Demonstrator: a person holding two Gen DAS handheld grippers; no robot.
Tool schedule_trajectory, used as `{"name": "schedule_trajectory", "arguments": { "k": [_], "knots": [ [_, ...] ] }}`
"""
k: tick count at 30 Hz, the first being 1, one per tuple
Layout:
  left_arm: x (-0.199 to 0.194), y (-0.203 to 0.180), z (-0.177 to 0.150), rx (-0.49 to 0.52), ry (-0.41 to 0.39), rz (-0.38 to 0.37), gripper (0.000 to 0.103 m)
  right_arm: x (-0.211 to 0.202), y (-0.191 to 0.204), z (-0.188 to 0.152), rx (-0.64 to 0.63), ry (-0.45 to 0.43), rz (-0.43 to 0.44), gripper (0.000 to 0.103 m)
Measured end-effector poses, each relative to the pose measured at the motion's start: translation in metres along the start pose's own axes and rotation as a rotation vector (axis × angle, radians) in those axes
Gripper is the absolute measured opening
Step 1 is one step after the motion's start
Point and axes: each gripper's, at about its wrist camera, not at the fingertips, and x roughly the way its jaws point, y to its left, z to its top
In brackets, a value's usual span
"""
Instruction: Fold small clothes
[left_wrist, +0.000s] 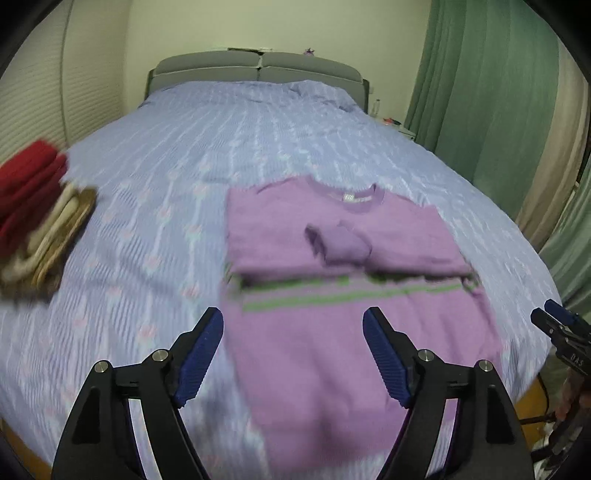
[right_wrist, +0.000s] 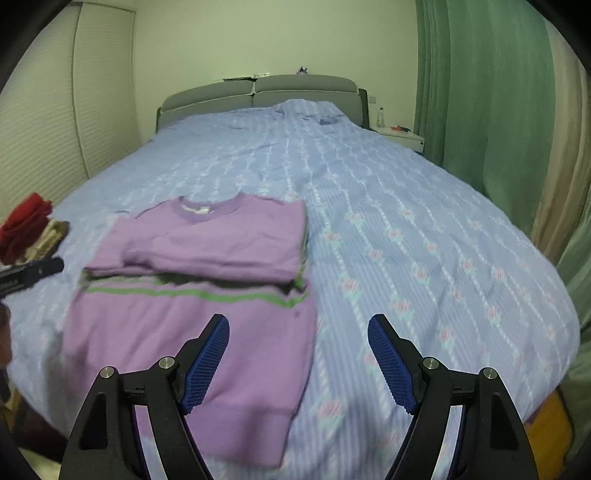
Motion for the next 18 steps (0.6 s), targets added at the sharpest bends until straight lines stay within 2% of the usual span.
{"name": "schedule_trajectory", "arguments": {
  "k": [2,7,10,15,18],
  "knots": [
    [-0.006,0.008,-0.020,-0.021,0.011,0.026,0.078,-0.006,-0.002,-0.015,0.034,0.014,0.021,0.078],
    [-0.009,0.016,-0.059,-0.044,0.058,0.022,0.078,0.000,-0.003,-0.050,0.120,0.087,0.077,0.078],
    [-0.004,0.018,-0.075,-0.076,0.091,-0.027,0.078,0.009,-0.002,-0.065,0.142,0.141,0.106,0.078],
    [0.008,0.020,-0.089,-0.112,0.135,-0.064,0.077,0.015,-0.006,-0.079,0.196,0.178,0.131,0.077],
    [0.018,0.020,-0.096,-0.129,0.170,-0.108,0.076,0.021,-0.010,-0.083,0.227,0.197,0.149,0.071]
  ]
}}
